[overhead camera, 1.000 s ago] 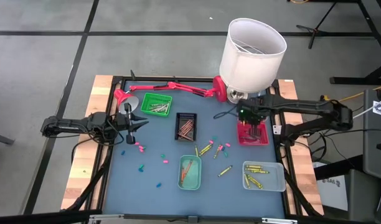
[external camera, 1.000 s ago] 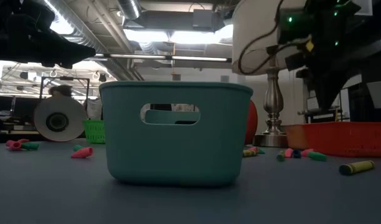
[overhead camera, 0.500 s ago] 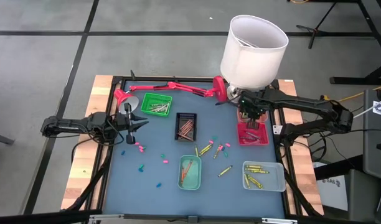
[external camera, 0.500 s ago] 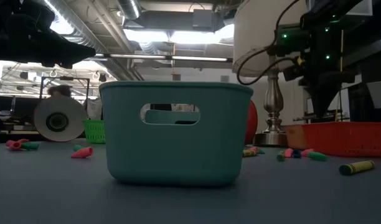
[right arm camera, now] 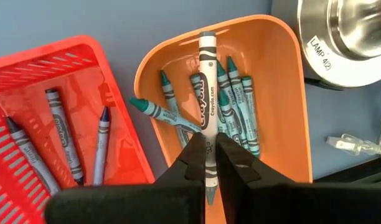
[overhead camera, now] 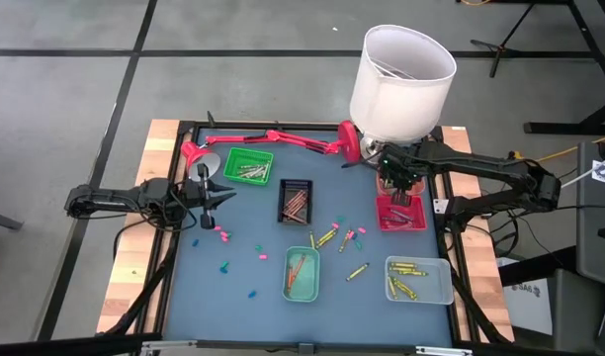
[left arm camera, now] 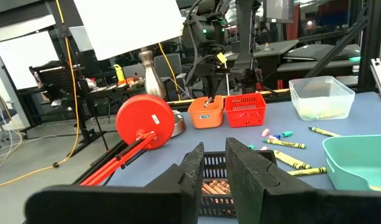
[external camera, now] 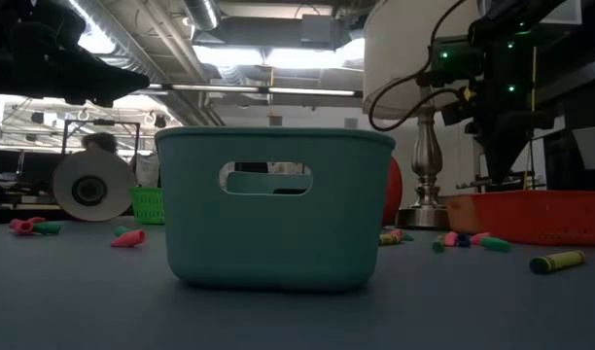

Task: Sort crayons
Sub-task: Put the gray crayon into the green bin

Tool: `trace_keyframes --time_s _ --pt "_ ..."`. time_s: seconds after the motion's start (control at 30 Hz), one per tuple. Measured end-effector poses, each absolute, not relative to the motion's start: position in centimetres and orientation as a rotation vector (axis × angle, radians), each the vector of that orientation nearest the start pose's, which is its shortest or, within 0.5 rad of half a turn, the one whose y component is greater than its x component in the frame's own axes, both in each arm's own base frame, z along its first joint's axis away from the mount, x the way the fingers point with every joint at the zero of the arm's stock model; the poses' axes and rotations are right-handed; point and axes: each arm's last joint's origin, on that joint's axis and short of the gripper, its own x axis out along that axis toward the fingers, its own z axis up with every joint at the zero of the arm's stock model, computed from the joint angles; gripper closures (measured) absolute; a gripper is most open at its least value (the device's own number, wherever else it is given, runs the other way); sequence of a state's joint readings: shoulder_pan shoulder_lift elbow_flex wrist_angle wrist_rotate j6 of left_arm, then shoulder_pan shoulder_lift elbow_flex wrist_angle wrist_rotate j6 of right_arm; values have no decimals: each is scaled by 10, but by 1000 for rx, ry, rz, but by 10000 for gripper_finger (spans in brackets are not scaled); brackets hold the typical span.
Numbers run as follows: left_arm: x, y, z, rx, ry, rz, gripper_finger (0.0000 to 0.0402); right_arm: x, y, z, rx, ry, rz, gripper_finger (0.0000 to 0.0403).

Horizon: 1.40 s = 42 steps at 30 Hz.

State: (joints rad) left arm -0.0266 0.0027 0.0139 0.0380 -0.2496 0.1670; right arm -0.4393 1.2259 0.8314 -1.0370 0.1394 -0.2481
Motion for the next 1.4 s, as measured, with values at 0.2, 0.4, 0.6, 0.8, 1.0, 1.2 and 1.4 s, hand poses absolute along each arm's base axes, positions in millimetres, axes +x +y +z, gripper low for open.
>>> trace_keyframes --time_s 0.2,0.4,0.6,0.8,1.0,1.2,1.4 --pt "96 5 172 160 -30 226 349 173 -86 218 17 1476 -293 388" --pt "96 5 172 159 -30 226 349 175 -84 217 69 1447 -232 388" --pt "96 5 172 160 -30 226 349 185 -84 219 144 1314 -143 388" --pt "96 5 172 160 -30 226 349 198 -86 224 179 1133 -54 388" --pt "96 5 172 160 -30 226 349 213 -89 233 211 937 -12 388" --pt "96 5 172 160 -30 226 349 234 -80 247 127 723 46 388" --pt "96 5 172 160 -30 226 349 260 -61 260 13 505 129 388"
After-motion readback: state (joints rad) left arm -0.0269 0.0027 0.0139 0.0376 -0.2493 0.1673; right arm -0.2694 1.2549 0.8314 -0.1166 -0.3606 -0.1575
